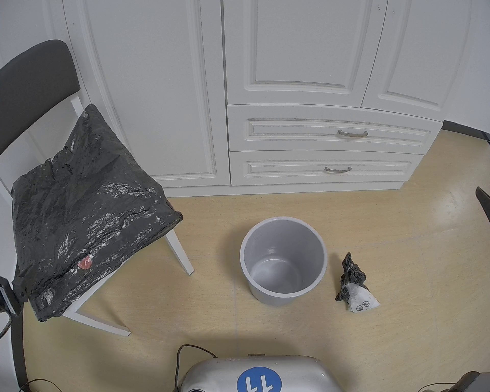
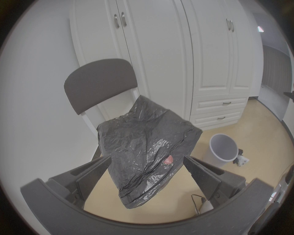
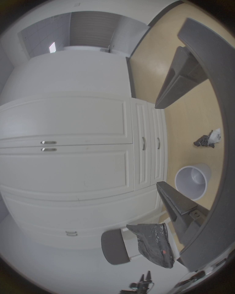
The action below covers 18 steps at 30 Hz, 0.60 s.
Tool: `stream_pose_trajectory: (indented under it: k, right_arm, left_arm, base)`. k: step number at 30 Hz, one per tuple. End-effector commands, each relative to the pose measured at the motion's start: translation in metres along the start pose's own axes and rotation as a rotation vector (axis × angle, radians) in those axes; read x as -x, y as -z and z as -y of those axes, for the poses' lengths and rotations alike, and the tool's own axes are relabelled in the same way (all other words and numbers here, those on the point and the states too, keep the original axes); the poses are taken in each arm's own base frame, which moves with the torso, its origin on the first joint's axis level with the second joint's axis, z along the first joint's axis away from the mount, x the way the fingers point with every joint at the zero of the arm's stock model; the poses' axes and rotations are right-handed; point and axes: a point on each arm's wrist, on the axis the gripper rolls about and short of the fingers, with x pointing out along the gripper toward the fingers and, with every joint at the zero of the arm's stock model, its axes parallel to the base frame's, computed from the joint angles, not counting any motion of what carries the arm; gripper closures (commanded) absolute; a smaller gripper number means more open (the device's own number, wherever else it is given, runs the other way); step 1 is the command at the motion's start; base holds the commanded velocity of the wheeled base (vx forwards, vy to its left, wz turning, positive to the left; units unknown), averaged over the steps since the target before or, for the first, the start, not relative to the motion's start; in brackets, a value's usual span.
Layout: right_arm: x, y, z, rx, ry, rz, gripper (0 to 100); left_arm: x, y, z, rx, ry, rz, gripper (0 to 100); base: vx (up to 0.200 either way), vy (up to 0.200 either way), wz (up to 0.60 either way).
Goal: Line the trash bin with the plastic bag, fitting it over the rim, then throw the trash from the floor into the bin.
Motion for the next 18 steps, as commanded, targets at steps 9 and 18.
stream_pose_trajectory:
  k: [9,18]
  right_arm:
    - [-0.032,0.031,-0.034,-0.07,-0.035,-0.184,0]
    - [-0.041,0.04,-0.039,-0.059,-0.034,-0.215,0]
  left_arm:
    - [0.021,0.061,0.002,-0.434,0.019,-0.352,0]
    - [0.005,0.084,0.005,-0.483,0.021,-0.574,0]
  base:
    - [0.0,0.0,0.0]
    - [0.0,0.0,0.0]
